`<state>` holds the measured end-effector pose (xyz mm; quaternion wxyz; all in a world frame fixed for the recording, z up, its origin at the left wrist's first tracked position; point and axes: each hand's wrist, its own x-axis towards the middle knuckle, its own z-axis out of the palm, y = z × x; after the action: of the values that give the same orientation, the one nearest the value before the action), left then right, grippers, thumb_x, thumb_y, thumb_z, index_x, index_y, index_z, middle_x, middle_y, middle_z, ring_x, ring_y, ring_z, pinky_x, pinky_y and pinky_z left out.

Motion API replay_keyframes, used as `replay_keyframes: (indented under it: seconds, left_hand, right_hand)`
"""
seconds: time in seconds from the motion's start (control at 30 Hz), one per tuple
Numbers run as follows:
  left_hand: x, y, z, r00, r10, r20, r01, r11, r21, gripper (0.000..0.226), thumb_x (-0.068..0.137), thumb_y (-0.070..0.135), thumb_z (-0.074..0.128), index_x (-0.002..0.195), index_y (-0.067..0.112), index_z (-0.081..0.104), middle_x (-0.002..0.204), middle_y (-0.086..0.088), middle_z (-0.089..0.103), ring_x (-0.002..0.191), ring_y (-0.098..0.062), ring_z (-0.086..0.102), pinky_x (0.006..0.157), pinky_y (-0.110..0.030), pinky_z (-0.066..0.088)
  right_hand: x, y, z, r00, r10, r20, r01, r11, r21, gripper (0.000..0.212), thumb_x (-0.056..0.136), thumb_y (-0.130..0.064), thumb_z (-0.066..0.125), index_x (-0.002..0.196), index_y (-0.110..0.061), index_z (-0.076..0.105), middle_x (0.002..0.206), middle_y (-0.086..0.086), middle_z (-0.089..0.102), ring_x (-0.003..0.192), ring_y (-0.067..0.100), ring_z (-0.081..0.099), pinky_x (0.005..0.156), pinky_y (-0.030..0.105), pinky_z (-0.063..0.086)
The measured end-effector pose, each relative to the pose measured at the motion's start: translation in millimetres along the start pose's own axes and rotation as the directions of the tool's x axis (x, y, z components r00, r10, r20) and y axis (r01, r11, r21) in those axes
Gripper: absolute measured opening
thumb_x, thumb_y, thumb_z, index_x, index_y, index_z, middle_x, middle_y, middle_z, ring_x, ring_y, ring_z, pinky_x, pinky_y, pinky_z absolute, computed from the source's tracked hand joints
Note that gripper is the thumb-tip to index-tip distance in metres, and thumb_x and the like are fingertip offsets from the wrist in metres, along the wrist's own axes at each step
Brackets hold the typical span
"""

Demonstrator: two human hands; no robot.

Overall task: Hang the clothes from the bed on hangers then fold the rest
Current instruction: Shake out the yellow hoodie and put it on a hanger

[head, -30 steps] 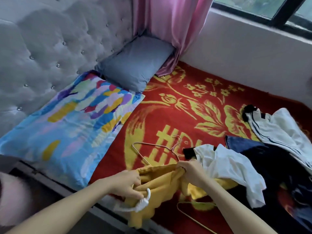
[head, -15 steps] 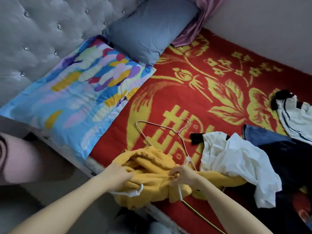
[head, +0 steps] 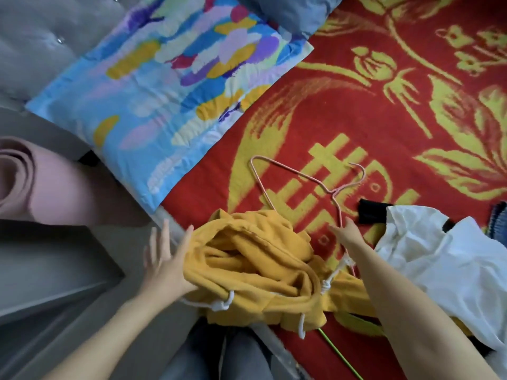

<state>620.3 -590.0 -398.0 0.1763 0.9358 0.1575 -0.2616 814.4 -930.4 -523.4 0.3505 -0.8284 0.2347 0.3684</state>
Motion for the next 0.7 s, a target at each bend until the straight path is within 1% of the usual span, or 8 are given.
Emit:
replay_keyframes:
  seconds: [0.03, 0.1, 0.13, 0.23, 0.37, 0.47, 0.57, 0.7]
  left_hand:
    - [1, -5, 5, 0.990, -0.051, 0.135, 0.088, 0.955, -0.282, 0.142, 0.041, 0.053, 0.087, 0.149, 0.032, -0.003, 0.157, -0.012, -0.004, 0.143, -0.032, 0.012, 0.110, -0.045, 0.027]
    - [5, -10, 13, 0.946, 0.077, 0.314, 0.183, 0.675, -0.715, 0.145, 0.041, 0.056, 0.086, 0.145, 0.038, -0.013, 0.156, 0.004, 0.010, 0.140, -0.010, 0.026, 0.108, -0.026, 0.033]
    - [4, -9, 16, 0.940, 0.060, 0.335, 0.243, 0.571, -0.784, 0.145, 0.040, 0.058, 0.087, 0.146, 0.039, -0.010, 0.153, 0.009, 0.018, 0.136, -0.005, 0.032, 0.106, -0.024, 0.036]
    - [5, -2, 24, 0.888, -0.290, 0.357, 0.448, 0.365, -0.816, 0.134, 0.044, 0.064, 0.083, 0.148, 0.040, 0.002, 0.151, 0.005, 0.027, 0.135, -0.019, 0.036, 0.109, -0.043, 0.034]
    - [11, 8, 40, 0.796, -0.516, 0.316, 0.538, 0.364, -0.760, 0.093, 0.080, 0.031, 0.073, 0.150, 0.023, 0.012, 0.154, -0.008, 0.025, 0.137, -0.028, 0.032, 0.106, -0.043, 0.034]
    - [12, 12, 40, 0.759, -0.546, 0.355, 0.573, 0.300, -0.763, 0.050, 0.089, 0.022, 0.063, 0.133, 0.005, 0.047, 0.132, -0.018, 0.052, 0.117, -0.033, 0.052, 0.099, -0.046, 0.043]
    - [2, 13, 25, 0.805, -0.480, 0.349, 0.506, 0.248, -0.826, 0.022, 0.091, 0.021, 0.061, 0.106, 0.006, 0.064, 0.104, -0.015, 0.068, 0.097, -0.030, 0.062, 0.091, -0.044, 0.050]
    - [-9, 17, -2, 0.891, -0.345, 0.295, 0.382, 0.217, -0.898, 0.015, 0.090, 0.029, 0.061, 0.097, 0.017, 0.066, 0.097, -0.006, 0.071, 0.095, -0.024, 0.066, 0.084, -0.036, 0.051]
  right_hand:
    - [6, 3, 5, 1.000, 0.009, 0.017, -0.009, 1.000, 0.000, 0.068, 0.090, -0.025, 0.060, 0.145, -0.007, 0.026, 0.141, 0.014, 0.043, 0.122, 0.030, 0.047, 0.099, 0.043, 0.043]
    - [13, 6, 14, 0.999, 0.038, 0.005, -0.038, 0.999, 0.016, 0.072, 0.089, -0.024, 0.062, 0.146, -0.007, 0.022, 0.142, 0.016, 0.041, 0.126, 0.034, 0.044, 0.103, 0.045, 0.040]
    - [16, 6, 17, 0.998, 0.054, -0.019, -0.053, 0.998, 0.031, 0.071, 0.089, -0.023, 0.062, 0.145, -0.006, 0.023, 0.140, 0.017, 0.042, 0.124, 0.035, 0.046, 0.101, 0.046, 0.041]
    - [21, 7, 24, 0.988, 0.096, -0.123, -0.097, 0.995, 0.004, 0.057, 0.089, -0.020, 0.059, 0.137, -0.002, 0.034, 0.128, 0.021, 0.050, 0.114, 0.038, 0.051, 0.094, 0.046, 0.046]
    - [19, 17, 32, 0.984, 0.048, -0.170, -0.046, 0.999, 0.016, 0.023, 0.092, -0.015, 0.053, 0.105, 0.003, 0.060, 0.079, 0.012, 0.061, 0.077, 0.031, 0.057, 0.070, 0.037, 0.046]
    - [3, 11, 31, 0.970, -0.049, -0.238, 0.088, 0.983, 0.159, 0.020, 0.097, -0.015, 0.046, 0.090, -0.003, 0.060, 0.063, 0.005, 0.049, 0.060, 0.023, 0.047, 0.054, 0.029, 0.040]
    - [-28, -10, 16, 0.933, -0.245, -0.264, 0.304, 0.928, 0.216, 0.017, 0.099, -0.016, 0.045, 0.097, -0.016, 0.061, 0.065, 0.000, 0.049, 0.051, 0.013, 0.037, 0.040, 0.019, 0.034]
    - [-86, -38, -23, 0.829, -0.485, -0.280, 0.538, 0.828, 0.159, 0.017, 0.097, -0.012, 0.048, 0.098, -0.011, 0.065, 0.063, -0.003, 0.045, 0.051, 0.006, 0.034, 0.046, 0.016, 0.029]
